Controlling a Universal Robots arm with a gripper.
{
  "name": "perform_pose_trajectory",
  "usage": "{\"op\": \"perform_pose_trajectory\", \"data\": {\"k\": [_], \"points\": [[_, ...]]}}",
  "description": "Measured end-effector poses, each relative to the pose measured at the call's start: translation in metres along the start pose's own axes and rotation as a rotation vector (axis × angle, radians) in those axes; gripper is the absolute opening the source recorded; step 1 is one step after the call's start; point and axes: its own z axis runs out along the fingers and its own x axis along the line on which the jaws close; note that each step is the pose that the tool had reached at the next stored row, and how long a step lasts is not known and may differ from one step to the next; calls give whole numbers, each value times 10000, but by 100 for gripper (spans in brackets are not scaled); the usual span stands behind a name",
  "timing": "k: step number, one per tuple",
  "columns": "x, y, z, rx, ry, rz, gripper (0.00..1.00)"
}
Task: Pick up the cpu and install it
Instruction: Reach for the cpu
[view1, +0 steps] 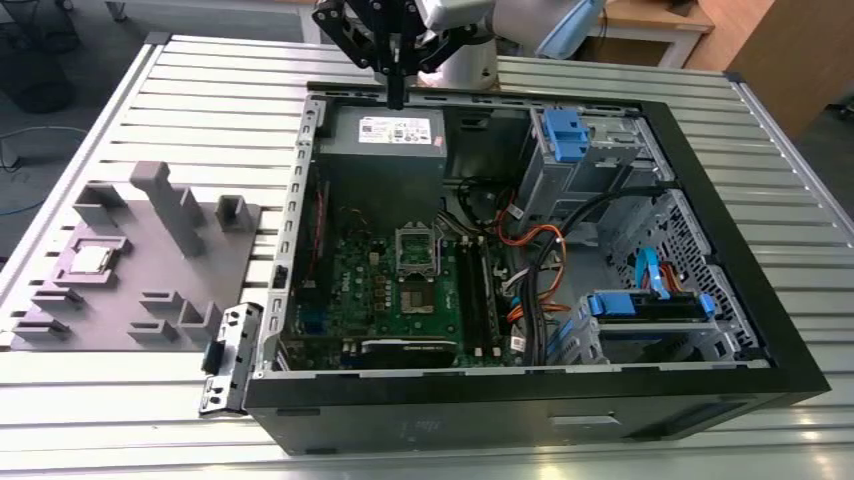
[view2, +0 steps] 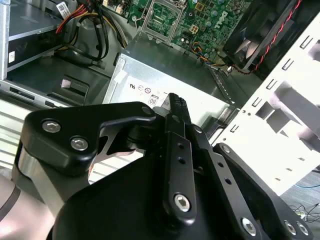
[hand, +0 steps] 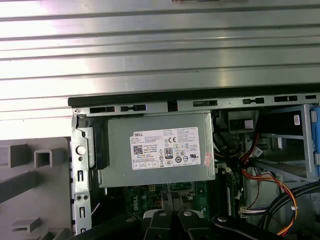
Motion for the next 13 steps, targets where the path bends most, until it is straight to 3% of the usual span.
{"op": "perform_pose_trajectory", "data": {"k": [6,13], "points": [[24,-2,-1,0,0,1,11],[141,-11,-3,0,-2,1,11]]}}
